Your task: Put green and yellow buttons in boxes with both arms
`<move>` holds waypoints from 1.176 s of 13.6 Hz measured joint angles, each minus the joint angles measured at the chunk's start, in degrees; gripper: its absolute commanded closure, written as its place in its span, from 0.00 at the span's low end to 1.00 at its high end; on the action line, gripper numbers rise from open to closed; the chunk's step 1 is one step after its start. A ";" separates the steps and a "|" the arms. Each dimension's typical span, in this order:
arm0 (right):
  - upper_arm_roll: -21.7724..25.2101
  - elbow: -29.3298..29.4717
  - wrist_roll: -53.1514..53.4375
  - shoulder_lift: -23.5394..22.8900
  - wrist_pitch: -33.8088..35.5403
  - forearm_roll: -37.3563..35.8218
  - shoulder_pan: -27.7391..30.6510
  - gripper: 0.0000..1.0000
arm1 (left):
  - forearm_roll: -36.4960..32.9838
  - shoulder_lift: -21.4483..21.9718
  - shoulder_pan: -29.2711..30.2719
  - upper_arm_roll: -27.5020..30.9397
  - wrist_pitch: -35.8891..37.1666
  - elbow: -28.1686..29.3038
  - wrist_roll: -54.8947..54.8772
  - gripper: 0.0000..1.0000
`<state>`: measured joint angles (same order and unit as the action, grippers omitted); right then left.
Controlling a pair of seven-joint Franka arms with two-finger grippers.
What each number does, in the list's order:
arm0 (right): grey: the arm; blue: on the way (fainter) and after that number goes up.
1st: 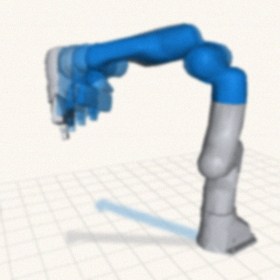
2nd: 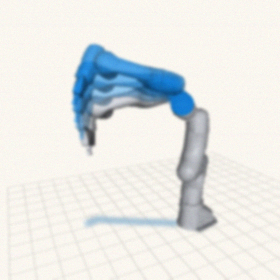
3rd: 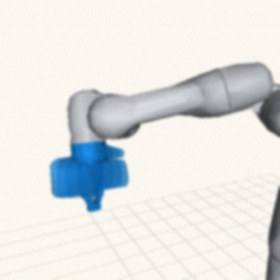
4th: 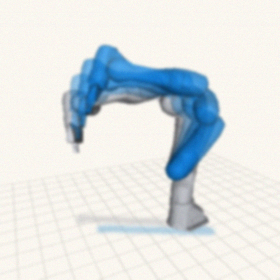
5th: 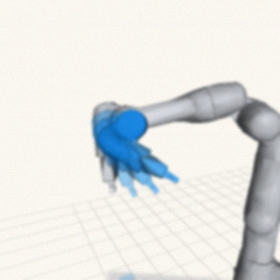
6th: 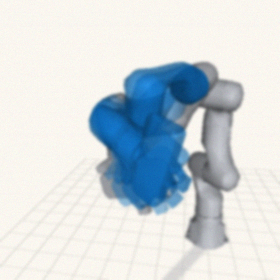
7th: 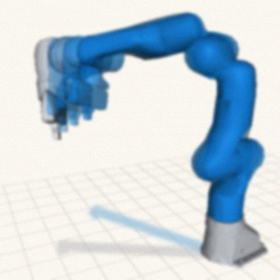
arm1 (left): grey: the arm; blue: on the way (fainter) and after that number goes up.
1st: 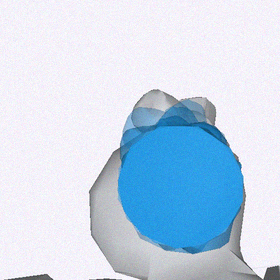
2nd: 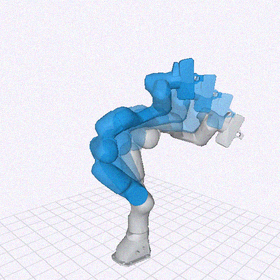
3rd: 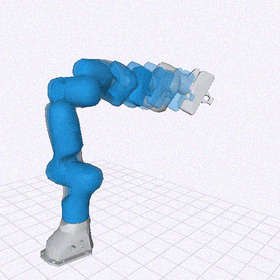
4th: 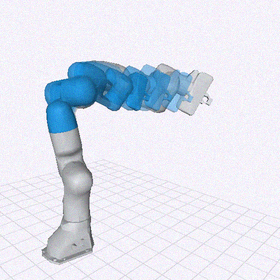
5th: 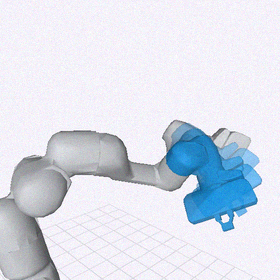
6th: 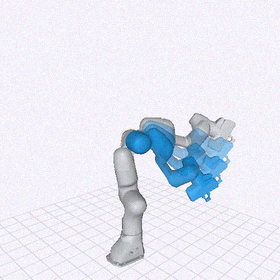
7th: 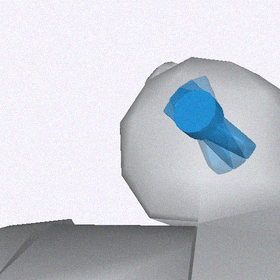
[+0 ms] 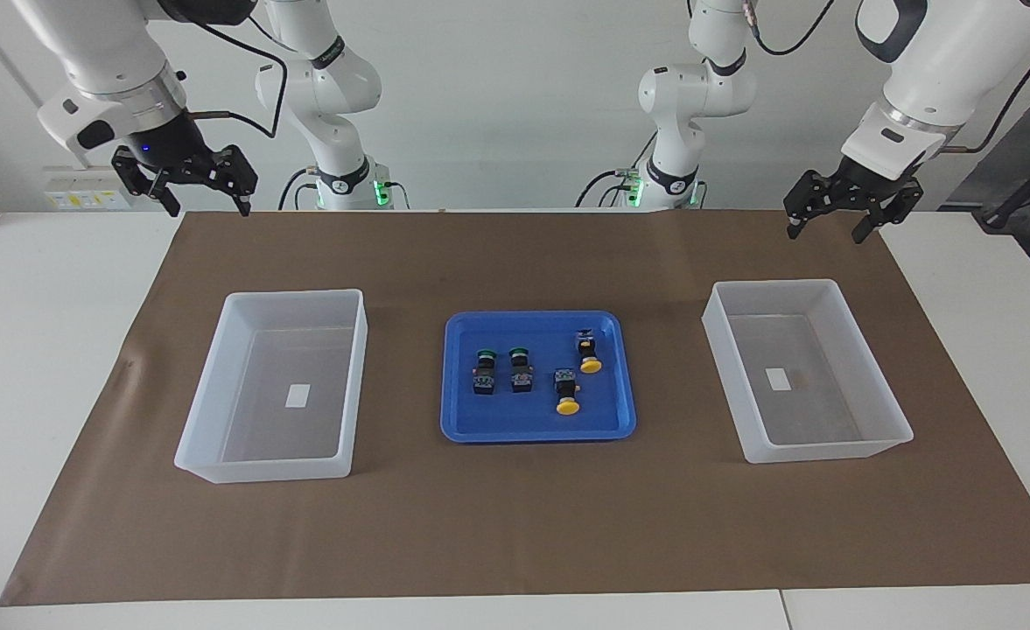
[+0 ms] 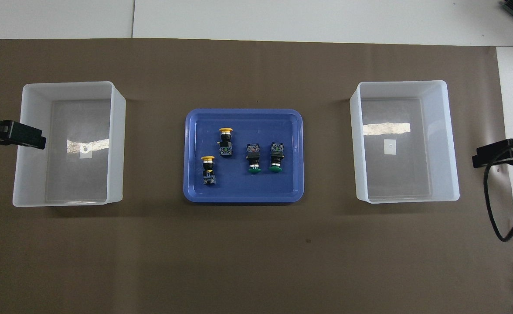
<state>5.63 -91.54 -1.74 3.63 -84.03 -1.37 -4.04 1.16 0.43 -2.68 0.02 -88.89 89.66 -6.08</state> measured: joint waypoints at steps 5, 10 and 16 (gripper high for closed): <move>-0.52 -1.21 0.00 0.40 -3.46 0.29 -0.46 0.00 | 0.00 0.01 0.00 0.00 0.00 0.00 0.00 0.00; -1.36 -8.41 3.59 -0.94 -16.64 1.71 -9.03 0.00 | 0.00 0.06 0.00 0.04 0.00 0.00 0.00 0.00; -1.57 -9.60 19.60 -11.54 -31.78 4.88 -20.05 0.00 | 0.00 0.07 -0.03 -0.19 0.00 0.02 0.01 0.00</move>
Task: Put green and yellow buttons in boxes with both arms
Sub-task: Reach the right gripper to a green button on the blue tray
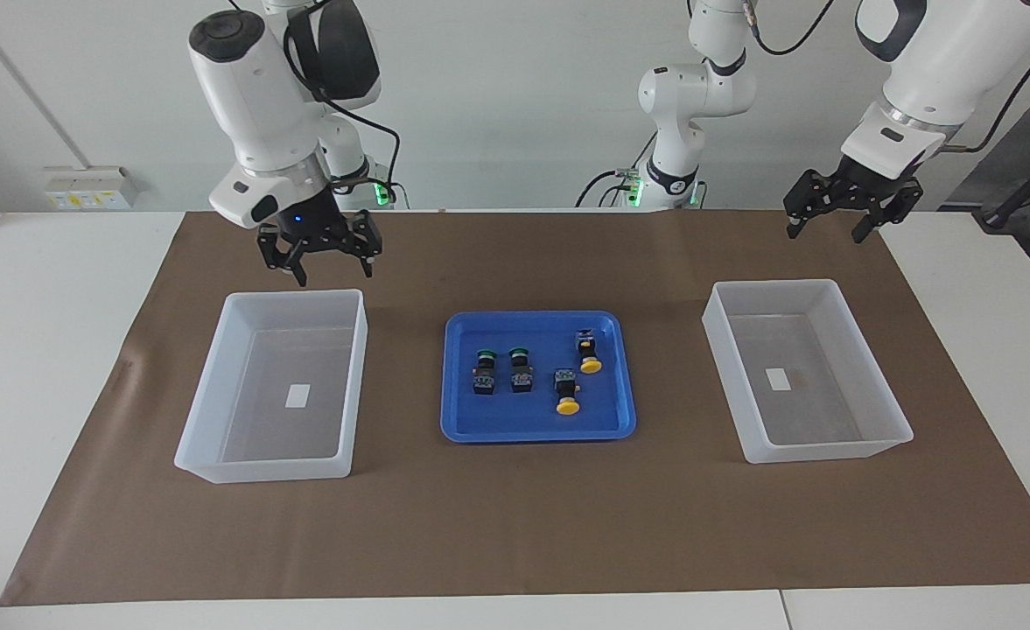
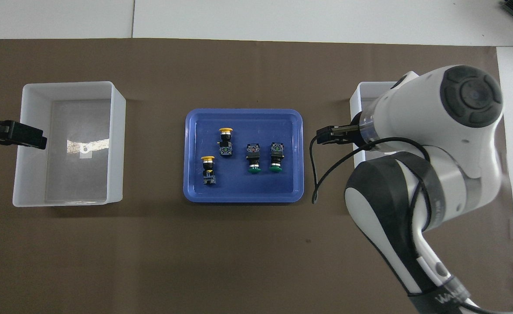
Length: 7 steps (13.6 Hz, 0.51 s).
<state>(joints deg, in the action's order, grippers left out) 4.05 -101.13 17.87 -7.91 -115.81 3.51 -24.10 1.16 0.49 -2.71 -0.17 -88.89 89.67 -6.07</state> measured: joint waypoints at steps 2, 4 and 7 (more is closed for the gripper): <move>-0.02 -0.07 5.04 -4.10 -5.81 0.00 -3.24 0.00 | 0.00 0.00 -0.01 -0.02 0.00 0.08 0.00 0.00; 0.00 -0.14 6.95 -7.57 -9.91 0.03 -5.08 0.00 | 0.00 0.00 -0.02 -0.06 0.03 0.09 0.00 0.00; 0.00 -1.63 8.63 -10.80 -15.22 0.07 -6.90 0.00 | 0.00 0.24 -0.09 -0.12 -0.45 0.93 0.00 0.00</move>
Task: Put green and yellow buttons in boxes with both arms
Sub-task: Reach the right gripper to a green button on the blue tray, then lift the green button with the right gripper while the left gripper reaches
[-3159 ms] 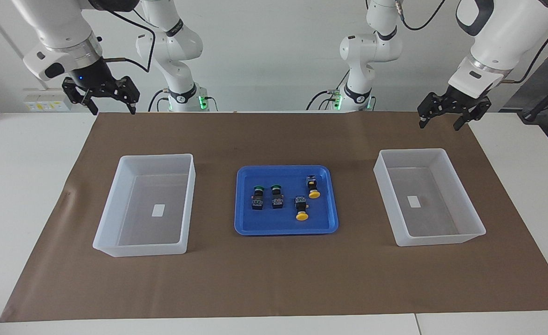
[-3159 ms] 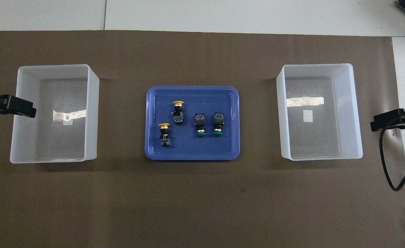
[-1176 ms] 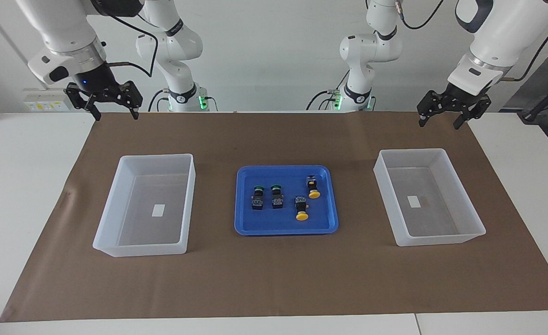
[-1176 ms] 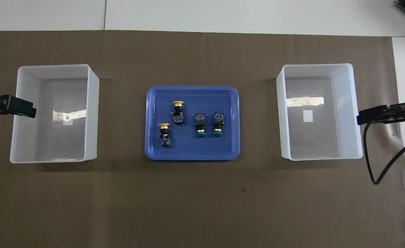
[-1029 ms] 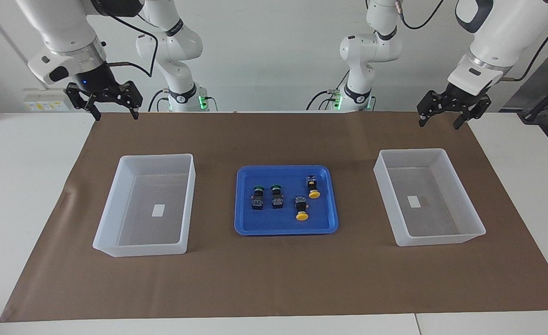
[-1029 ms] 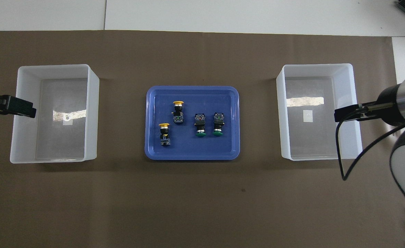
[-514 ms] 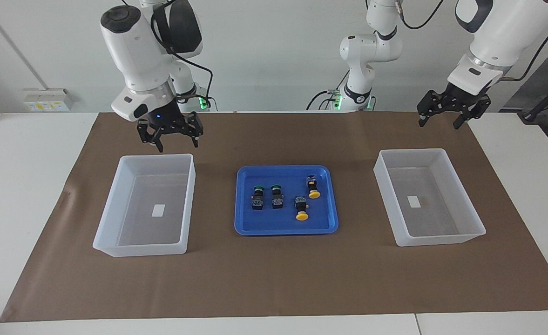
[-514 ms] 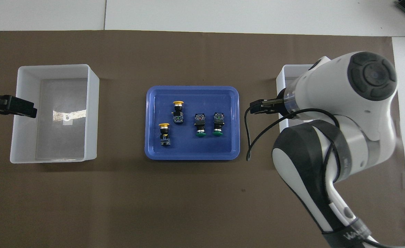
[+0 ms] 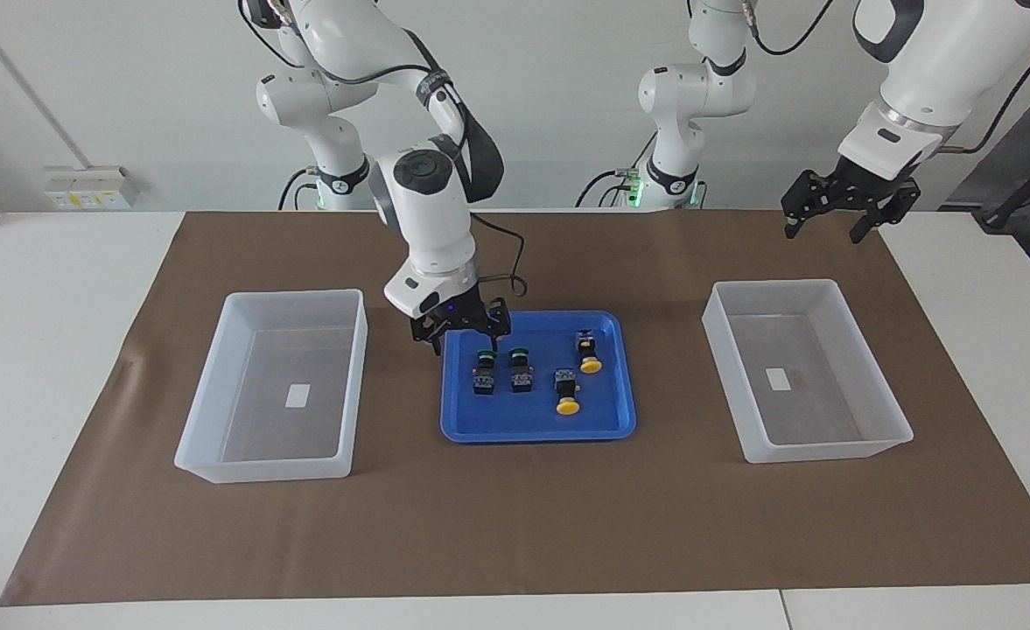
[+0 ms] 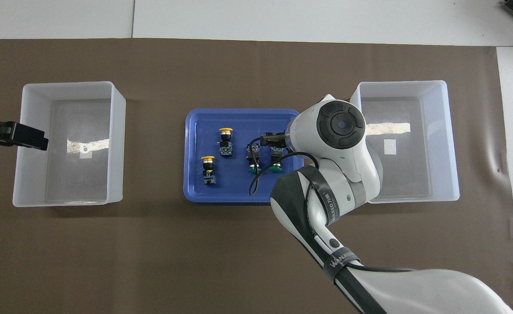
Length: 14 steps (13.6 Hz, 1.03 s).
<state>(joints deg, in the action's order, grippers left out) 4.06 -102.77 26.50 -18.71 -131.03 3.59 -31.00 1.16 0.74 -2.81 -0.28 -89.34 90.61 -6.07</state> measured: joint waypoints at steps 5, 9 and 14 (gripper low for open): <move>0.01 -4.94 0.02 -3.20 -8.18 -0.03 -2.40 0.00 | 0.00 2.91 -5.44 -0.26 -10.97 9.33 4.94 0.00; 0.07 -5.10 0.02 -3.74 -8.52 -0.08 -2.96 0.00 | 0.00 3.90 -10.60 -0.41 -19.56 17.20 6.54 0.00; 0.39 -5.08 0.02 -3.72 -8.54 -0.08 -2.86 0.00 | 0.00 1.32 -17.09 -0.60 -29.43 25.01 14.99 0.00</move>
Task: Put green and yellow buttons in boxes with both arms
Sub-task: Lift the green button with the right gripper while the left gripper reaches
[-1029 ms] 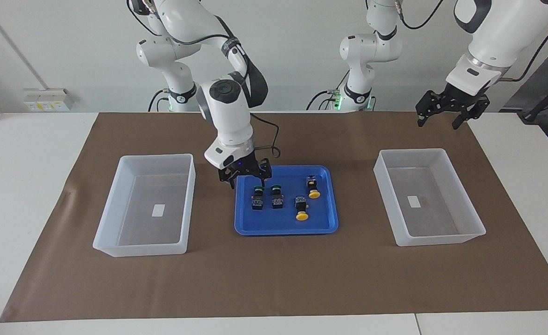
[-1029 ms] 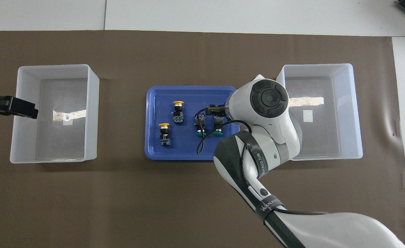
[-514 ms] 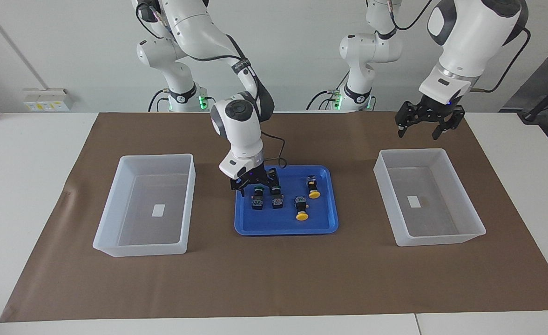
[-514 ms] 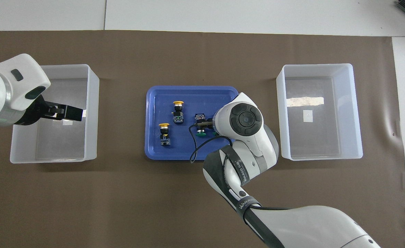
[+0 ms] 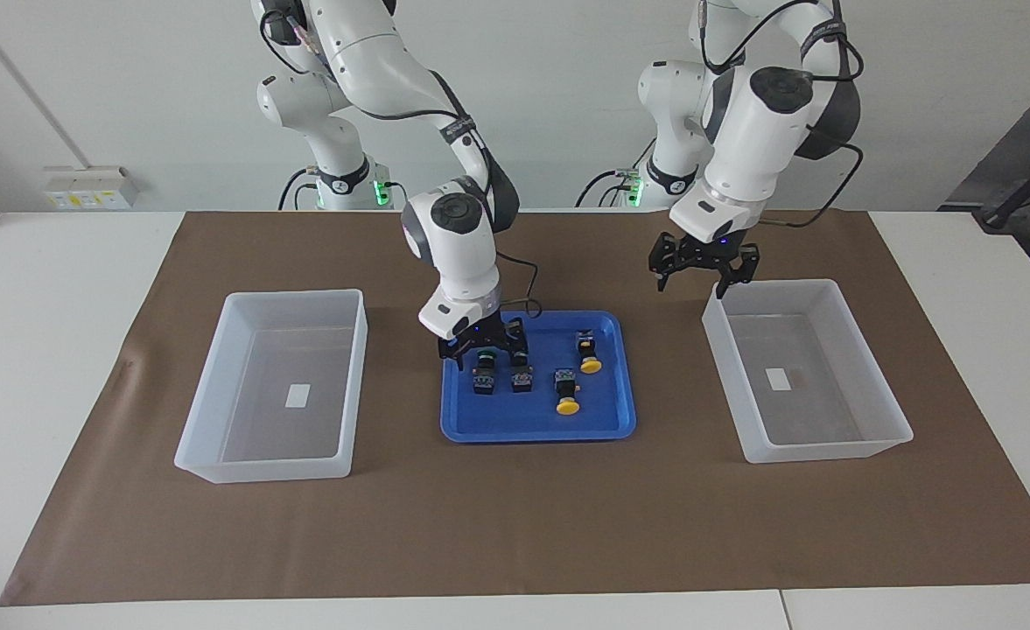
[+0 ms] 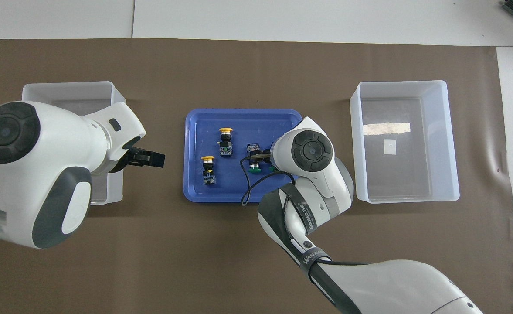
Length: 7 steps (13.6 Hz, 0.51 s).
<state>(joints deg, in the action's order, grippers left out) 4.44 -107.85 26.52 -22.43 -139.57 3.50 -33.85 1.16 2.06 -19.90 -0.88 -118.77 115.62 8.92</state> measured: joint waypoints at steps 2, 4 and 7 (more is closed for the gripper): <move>0.10 0.01 0.00 0.03 -0.01 0.00 0.15 0.00 | 0.00 -2.15 -2.64 -0.02 -4.23 1.97 3.89 0.00; 0.11 0.01 0.00 0.03 -0.01 -0.02 0.26 0.09 | 0.00 -3.35 -4.11 -0.08 -7.93 4.10 5.59 0.00; 0.10 -0.37 0.00 0.03 -0.01 -0.38 0.26 0.26 | 0.00 -3.65 -4.71 -0.04 -12.57 6.13 6.18 0.00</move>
<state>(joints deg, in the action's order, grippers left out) 4.55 -108.23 26.52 -22.40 -139.58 3.12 -33.59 1.16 -1.59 -24.61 -0.93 -131.34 121.75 15.09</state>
